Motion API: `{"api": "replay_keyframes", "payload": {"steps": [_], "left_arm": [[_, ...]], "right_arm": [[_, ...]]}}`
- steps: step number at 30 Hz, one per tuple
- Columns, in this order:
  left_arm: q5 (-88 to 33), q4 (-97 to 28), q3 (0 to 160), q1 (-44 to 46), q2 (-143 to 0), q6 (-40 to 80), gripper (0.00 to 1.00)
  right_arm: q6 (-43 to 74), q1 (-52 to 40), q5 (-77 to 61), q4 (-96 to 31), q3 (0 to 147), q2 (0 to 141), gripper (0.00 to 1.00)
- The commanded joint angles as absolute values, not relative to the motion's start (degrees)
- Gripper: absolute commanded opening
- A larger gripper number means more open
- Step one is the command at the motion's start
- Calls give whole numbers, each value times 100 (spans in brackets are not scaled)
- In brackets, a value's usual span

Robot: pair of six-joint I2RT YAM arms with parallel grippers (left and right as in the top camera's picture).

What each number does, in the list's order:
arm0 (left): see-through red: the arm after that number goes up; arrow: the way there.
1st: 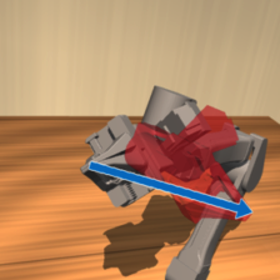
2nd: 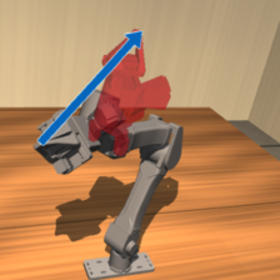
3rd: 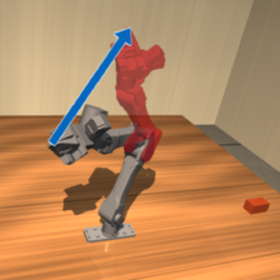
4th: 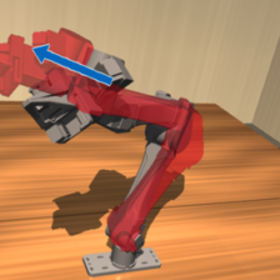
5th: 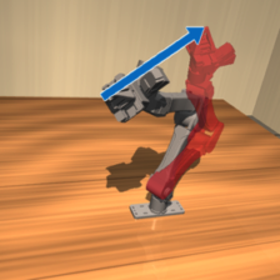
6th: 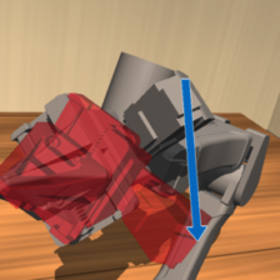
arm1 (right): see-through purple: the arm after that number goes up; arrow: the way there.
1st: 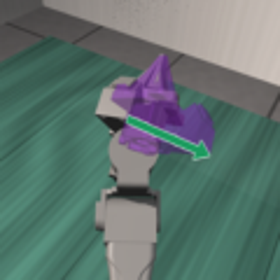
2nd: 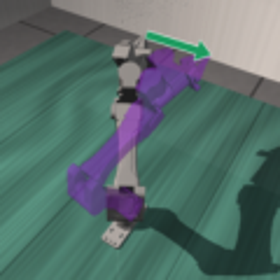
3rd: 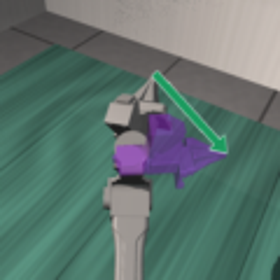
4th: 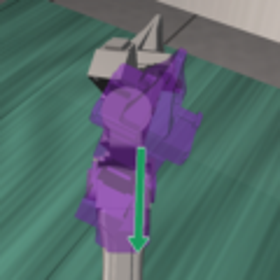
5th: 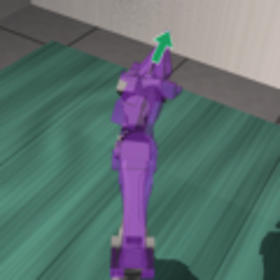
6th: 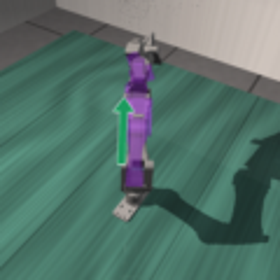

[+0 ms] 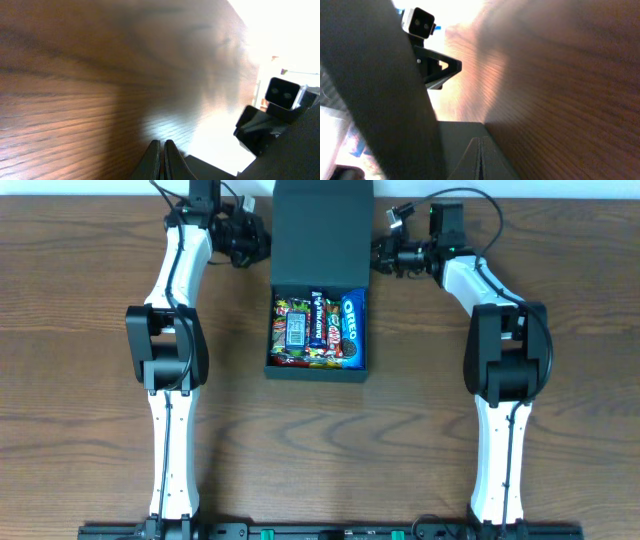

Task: Pack container
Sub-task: 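Swing the lid down over the box with both grippers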

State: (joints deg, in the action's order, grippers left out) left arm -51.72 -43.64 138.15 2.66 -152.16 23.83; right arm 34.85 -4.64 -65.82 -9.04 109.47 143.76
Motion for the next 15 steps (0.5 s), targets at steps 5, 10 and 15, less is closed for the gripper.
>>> {"api": "replay_keyframes", "payload": {"steps": [5,10,15], "left_arm": [[-5555,-5105,15266,217,-15200,1728,6],[-5553,-5948,16145,266,-15198,1116,6],[-5551,-7022,16971,268,-15198,237,6]], "right_arm": [[3277,-491,-7146,-1037,11644,14007,2],[2808,-502,-7269,-1636,11775,13620,2],[1793,-499,-6899,-2827,11775,12986,2]]}}
